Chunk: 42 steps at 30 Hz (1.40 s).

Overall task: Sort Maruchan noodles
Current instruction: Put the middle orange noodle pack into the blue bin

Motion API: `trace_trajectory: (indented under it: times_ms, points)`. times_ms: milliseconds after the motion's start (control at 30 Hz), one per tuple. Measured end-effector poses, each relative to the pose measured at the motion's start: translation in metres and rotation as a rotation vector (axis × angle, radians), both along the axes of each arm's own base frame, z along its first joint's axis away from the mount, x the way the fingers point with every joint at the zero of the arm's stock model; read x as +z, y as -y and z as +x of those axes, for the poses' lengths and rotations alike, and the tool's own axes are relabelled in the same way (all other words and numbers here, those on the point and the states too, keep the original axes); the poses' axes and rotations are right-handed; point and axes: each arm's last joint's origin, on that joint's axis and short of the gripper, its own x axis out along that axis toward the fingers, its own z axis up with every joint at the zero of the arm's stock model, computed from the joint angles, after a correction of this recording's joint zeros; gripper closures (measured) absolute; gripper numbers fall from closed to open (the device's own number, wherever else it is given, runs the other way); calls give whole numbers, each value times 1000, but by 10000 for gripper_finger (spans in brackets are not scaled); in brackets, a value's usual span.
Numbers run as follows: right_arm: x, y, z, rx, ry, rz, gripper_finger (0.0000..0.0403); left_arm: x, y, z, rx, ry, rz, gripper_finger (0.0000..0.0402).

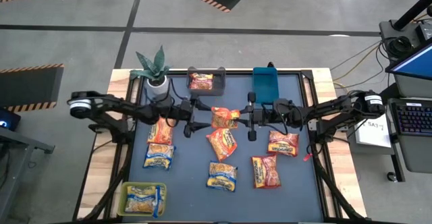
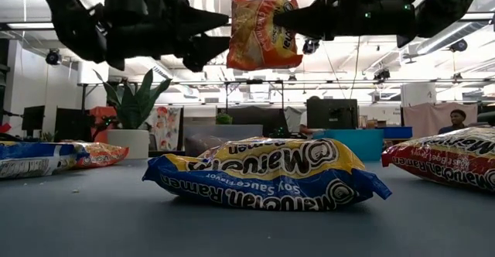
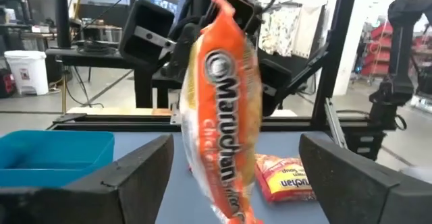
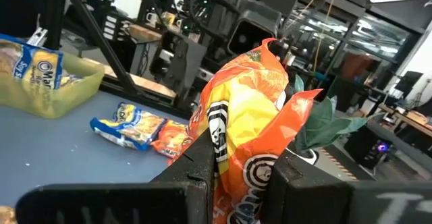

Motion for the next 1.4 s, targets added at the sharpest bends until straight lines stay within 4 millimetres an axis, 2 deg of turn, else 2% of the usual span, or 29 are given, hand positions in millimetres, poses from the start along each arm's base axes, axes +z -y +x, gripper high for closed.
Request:
trace_trajectory:
  times_ms: [200,367,467,600,900,1067,1200,1400]
  points:
    - [0,0,0,-2,1,1,345,-14,-3,13,-7,77,-46,114]
    - [0,0,0,-1,1,23,345,-24,-6,31,-28,55,-74,123]
    - [0,0,0,0,-1,28,345,-26,-7,36,-35,68,-72,136]
    - [0,0,0,0,-1,38,345,-27,-7,34,-33,88,-61,173]
    - [0,0,0,0,-1,40,344,-28,-7,34,-32,78,-58,288]
    - [0,0,0,2,-2,111,342,-28,-7,34,-32,78,-57,320]
    - [1,0,0,4,0,152,313,-28,-7,34,-32,78,-56,319]
    - [6,2,2,-34,20,227,236,-28,-7,34,-29,83,-34,318]
